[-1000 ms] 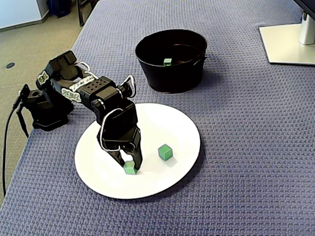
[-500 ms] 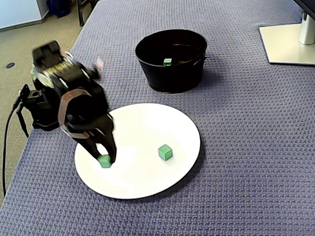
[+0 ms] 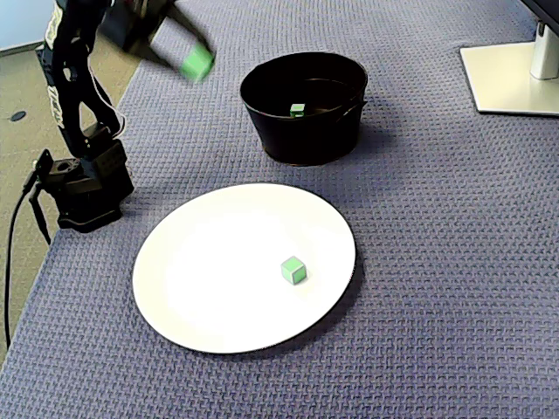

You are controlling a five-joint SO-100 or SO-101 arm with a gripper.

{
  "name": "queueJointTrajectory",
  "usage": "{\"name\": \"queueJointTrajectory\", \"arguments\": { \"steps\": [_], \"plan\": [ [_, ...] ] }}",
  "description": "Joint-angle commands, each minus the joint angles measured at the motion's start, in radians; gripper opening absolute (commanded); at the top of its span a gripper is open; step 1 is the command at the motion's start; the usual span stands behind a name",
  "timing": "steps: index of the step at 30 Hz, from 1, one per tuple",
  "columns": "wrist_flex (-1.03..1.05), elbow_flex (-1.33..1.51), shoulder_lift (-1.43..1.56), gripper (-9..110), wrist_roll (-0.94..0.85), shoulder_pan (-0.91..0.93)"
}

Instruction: Pick up the items on the white plate and put them in the black container.

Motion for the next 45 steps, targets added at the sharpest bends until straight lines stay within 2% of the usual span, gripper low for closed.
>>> {"name": "queueJointTrajectory", "arguments": {
  "steps": [1, 6, 8, 21, 28, 38, 41, 45],
  "plan": [
    [-0.092, -0.005, 0.115, 0, -0.081, -0.291],
    [-0.272, 0.215, 0.186, 0, -0.29, -0.601],
    [-0.324, 0.276, 0.164, 0, -0.307, -0.661],
    [-0.773, 0.933, 0.028, 0, -0.345, -0.831],
    [-0.951, 1.097, -0.04, 0, -0.311, -0.865],
    [-0.989, 1.147, -0.055, 0, -0.25, -0.891],
    [-0.957, 1.14, -0.049, 13, -0.23, -0.896],
    [-0.857, 1.094, -0.025, 22, -0.238, -0.888]
  ]
}}
